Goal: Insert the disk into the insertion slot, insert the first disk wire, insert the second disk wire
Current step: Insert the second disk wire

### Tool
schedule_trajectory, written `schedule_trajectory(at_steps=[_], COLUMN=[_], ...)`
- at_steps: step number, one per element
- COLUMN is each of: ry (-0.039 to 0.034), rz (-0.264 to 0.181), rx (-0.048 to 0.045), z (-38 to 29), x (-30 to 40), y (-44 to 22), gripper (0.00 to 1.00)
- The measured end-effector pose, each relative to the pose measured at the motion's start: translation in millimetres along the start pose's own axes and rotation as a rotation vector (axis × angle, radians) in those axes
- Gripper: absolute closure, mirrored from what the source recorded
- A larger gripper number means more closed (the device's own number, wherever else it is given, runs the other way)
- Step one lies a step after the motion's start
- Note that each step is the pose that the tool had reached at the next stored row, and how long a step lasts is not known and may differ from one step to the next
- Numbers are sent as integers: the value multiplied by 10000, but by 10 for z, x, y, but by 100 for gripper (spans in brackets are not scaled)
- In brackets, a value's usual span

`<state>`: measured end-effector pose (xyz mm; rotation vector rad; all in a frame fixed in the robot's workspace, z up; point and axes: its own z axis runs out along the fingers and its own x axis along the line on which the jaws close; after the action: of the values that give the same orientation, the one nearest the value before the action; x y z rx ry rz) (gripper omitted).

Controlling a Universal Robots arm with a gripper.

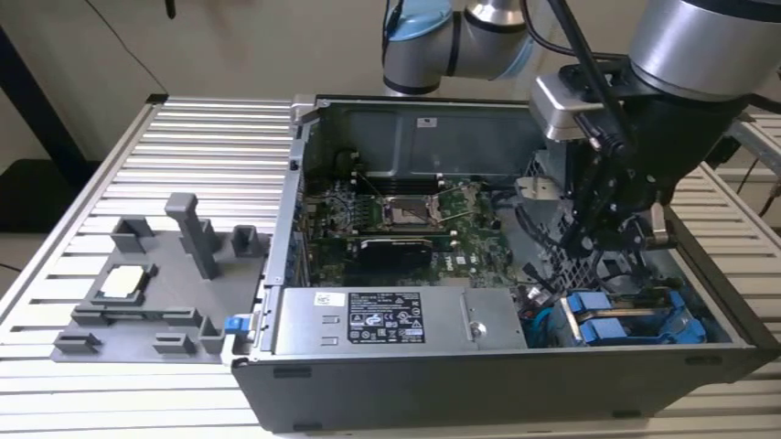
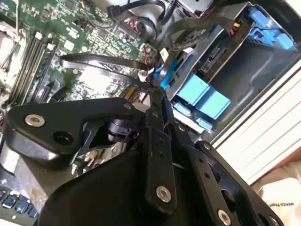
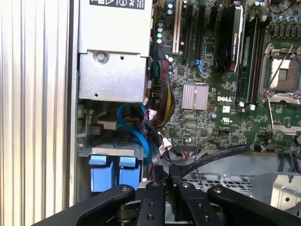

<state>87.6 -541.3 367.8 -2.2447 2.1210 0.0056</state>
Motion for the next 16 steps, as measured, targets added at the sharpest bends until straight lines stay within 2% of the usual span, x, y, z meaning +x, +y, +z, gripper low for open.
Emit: schedule_trajectory(at_steps=[3, 7, 16], ry=[0, -2, -1], rz=[-2, -2, 0], rx=[0, 0, -1], z=[7, 16, 39], x=[20, 83, 283], y=[-98, -221, -322], gripper=[84, 84, 84])
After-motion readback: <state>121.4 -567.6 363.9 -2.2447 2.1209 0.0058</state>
